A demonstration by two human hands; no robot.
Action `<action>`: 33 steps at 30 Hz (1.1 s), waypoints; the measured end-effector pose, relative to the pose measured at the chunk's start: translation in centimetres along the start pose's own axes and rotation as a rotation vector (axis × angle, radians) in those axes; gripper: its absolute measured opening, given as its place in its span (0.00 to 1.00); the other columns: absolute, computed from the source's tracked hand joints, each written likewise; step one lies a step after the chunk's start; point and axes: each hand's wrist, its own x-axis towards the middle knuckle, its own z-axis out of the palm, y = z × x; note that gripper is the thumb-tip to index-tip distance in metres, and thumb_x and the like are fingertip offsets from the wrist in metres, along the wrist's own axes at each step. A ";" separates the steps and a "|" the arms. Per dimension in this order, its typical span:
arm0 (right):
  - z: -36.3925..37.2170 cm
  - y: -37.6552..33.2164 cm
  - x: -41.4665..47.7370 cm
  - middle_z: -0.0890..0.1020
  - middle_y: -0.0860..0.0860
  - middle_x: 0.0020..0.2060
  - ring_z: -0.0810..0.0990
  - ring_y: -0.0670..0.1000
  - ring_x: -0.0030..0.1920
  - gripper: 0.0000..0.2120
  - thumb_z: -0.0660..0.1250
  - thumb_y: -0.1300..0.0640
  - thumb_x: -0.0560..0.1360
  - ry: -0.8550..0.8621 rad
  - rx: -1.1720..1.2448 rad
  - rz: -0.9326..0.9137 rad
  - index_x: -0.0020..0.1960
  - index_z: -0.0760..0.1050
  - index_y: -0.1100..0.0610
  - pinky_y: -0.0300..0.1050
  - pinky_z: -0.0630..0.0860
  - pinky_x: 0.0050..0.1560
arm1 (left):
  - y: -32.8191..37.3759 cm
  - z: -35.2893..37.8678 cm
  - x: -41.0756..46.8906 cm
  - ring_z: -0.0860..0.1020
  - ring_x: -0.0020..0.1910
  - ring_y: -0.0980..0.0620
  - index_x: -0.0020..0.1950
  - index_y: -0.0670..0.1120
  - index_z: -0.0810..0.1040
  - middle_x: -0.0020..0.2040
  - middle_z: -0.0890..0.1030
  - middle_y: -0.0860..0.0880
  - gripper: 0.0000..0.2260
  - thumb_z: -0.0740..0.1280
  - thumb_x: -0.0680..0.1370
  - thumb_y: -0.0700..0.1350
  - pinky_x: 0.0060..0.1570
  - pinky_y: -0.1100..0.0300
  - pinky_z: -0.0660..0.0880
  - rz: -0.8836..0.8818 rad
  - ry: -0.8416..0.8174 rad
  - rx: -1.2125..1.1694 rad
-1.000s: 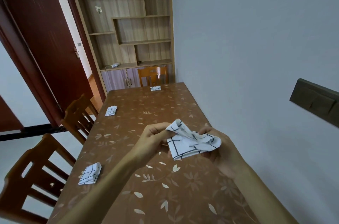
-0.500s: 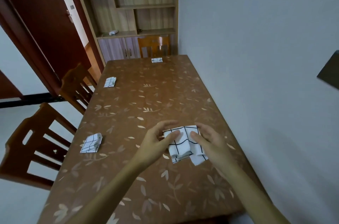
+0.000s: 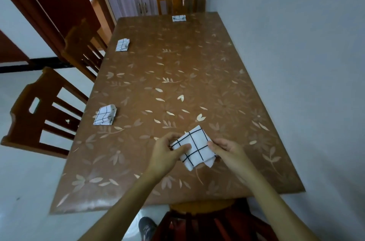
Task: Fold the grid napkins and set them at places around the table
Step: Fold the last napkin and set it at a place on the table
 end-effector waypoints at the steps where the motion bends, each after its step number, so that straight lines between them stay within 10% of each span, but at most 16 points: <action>1: 0.2 1.1 0.2 0.87 0.43 0.48 0.86 0.42 0.49 0.10 0.69 0.51 0.79 -0.017 -0.035 0.033 0.59 0.81 0.50 0.42 0.81 0.53 | -1.2 0.2 0.1 0.83 0.41 0.47 0.51 0.47 0.80 0.45 0.84 0.46 0.08 0.75 0.75 0.40 0.38 0.52 0.83 -0.036 0.011 0.002; 4: 0.9 4.6 0.8 0.87 0.42 0.48 0.85 0.42 0.51 0.09 0.69 0.48 0.78 0.003 -0.097 0.090 0.56 0.83 0.49 0.45 0.81 0.56 | -4.8 1.3 0.3 0.83 0.44 0.48 0.52 0.48 0.76 0.48 0.82 0.49 0.08 0.74 0.77 0.44 0.41 0.51 0.84 -0.142 0.016 0.035; 8: 2.1 8.1 1.2 0.85 0.44 0.46 0.82 0.32 0.41 0.05 0.68 0.54 0.80 0.145 0.003 0.177 0.54 0.80 0.53 0.25 0.74 0.37 | -9.2 2.4 0.8 0.84 0.47 0.49 0.54 0.53 0.74 0.49 0.83 0.49 0.11 0.73 0.77 0.45 0.46 0.44 0.83 -0.236 0.039 0.020; 13: 3.5 11.5 0.8 0.85 0.52 0.51 0.85 0.47 0.44 0.12 0.69 0.55 0.79 0.193 0.130 0.326 0.61 0.78 0.57 0.37 0.79 0.31 | -12.0 3.5 0.1 0.82 0.42 0.61 0.62 0.48 0.77 0.50 0.84 0.48 0.15 0.74 0.77 0.42 0.40 0.69 0.78 -0.246 0.011 0.035; 17: 3.4 12.2 0.2 0.85 0.50 0.53 0.86 0.51 0.46 0.15 0.71 0.56 0.78 0.224 0.227 0.286 0.64 0.77 0.50 0.44 0.82 0.37 | -13.1 3.4 -1.0 0.81 0.58 0.54 0.60 0.65 0.76 0.60 0.81 0.54 0.25 0.79 0.66 0.63 0.57 0.54 0.79 -0.231 -0.192 0.064; 20: 3.1 11.5 0.3 0.87 0.54 0.49 0.86 0.53 0.43 0.15 0.66 0.46 0.79 0.167 0.282 0.320 0.63 0.77 0.50 0.48 0.82 0.40 | -13.3 3.0 -1.4 0.82 0.55 0.58 0.60 0.65 0.75 0.56 0.83 0.58 0.32 0.84 0.60 0.57 0.55 0.58 0.80 -0.226 -0.329 0.064; 25: 2.4 9.9 0.8 0.87 0.57 0.40 0.82 0.51 0.34 0.22 0.55 0.35 0.78 0.040 0.268 0.313 0.58 0.76 0.48 0.44 0.79 0.35 | -13.2 3.5 0.2 0.83 0.53 0.55 0.62 0.56 0.77 0.57 0.84 0.55 0.18 0.75 0.74 0.54 0.49 0.66 0.79 -0.220 -0.140 0.051; 33: 2.5 11.9 0.9 0.86 0.51 0.38 0.81 0.45 0.31 0.15 0.61 0.46 0.82 0.057 0.013 0.296 0.59 0.79 0.55 0.38 0.78 0.35 | -15.0 3.8 0.8 0.81 0.48 0.52 0.68 0.56 0.72 0.63 0.73 0.55 0.28 0.76 0.70 0.52 0.50 0.54 0.81 -0.069 -0.085 0.388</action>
